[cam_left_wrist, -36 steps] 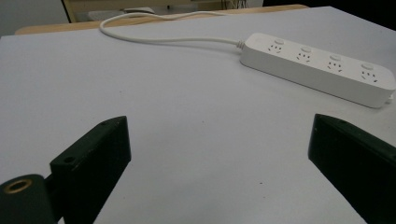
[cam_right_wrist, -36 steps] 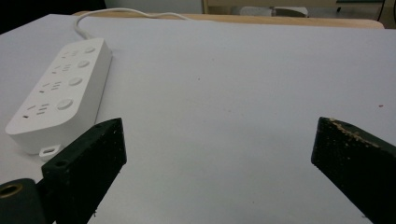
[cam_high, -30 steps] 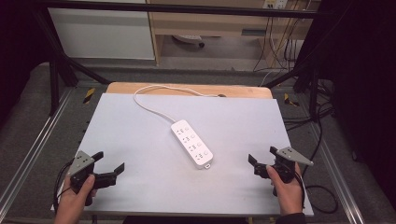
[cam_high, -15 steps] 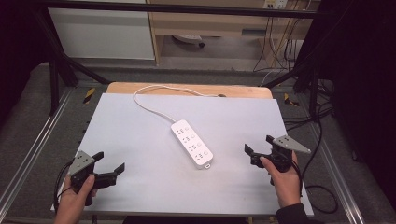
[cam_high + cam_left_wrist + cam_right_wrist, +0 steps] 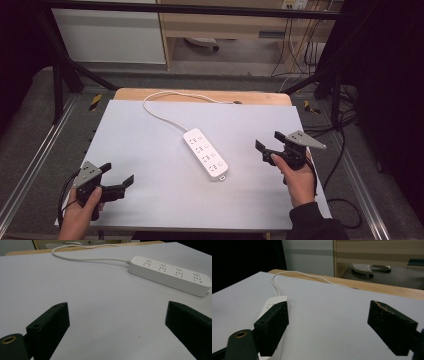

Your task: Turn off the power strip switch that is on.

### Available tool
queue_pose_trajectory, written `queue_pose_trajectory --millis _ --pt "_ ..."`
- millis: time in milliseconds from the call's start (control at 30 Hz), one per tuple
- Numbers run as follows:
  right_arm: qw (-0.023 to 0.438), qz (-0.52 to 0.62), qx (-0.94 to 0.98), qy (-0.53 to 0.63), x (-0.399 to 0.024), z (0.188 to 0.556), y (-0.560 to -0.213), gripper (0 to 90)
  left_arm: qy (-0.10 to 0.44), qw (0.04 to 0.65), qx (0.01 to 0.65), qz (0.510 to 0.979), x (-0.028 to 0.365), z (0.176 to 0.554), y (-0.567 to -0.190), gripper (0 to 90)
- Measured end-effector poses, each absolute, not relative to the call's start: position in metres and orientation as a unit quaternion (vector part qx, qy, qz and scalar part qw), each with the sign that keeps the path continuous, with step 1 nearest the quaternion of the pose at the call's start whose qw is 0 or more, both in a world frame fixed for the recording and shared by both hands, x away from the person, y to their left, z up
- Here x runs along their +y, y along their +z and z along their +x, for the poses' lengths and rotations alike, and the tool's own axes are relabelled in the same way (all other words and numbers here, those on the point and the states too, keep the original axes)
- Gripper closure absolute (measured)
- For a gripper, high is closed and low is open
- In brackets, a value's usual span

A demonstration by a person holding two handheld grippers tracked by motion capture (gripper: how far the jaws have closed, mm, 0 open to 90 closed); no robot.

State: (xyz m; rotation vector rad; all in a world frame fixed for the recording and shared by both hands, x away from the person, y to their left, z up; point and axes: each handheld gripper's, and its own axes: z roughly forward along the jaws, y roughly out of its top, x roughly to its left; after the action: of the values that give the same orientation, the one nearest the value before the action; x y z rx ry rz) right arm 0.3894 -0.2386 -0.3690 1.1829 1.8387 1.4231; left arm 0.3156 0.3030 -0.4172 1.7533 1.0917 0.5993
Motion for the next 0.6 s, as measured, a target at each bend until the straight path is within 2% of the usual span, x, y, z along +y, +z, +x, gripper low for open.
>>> queue_pose_trajectory --millis 100,167,267,367,467,600 --pt "0.266 0.436 0.678 0.529 -0.236 0.392 -0.365 21.0 0.244 0.475 0.447 0.717 0.303 0.316 -0.417 5.5" --pt "0.268 0.437 0.674 0.532 -0.234 0.396 -0.361 19.1 0.245 0.475 0.447 0.718 0.303 0.316 -0.417 5.5" --pt "0.264 0.442 0.674 0.529 -0.227 0.403 -0.356 6.5 0.245 0.475 0.446 0.718 0.303 0.316 -0.417 5.5" --pt "0.269 0.446 0.673 0.525 -0.221 0.409 -0.354 4.1 0.245 0.474 0.446 0.718 0.303 0.316 -0.418 5.5" --pt "0.271 0.441 0.677 0.524 -0.217 0.414 -0.353 5.4 0.245 0.474 0.446 0.718 0.303 0.316 -0.418 5.5" --pt "0.271 0.434 0.676 0.53 -0.212 0.418 -0.352 16.9 0.244 0.474 0.446 0.719 0.303 0.316 -0.418 5.5"
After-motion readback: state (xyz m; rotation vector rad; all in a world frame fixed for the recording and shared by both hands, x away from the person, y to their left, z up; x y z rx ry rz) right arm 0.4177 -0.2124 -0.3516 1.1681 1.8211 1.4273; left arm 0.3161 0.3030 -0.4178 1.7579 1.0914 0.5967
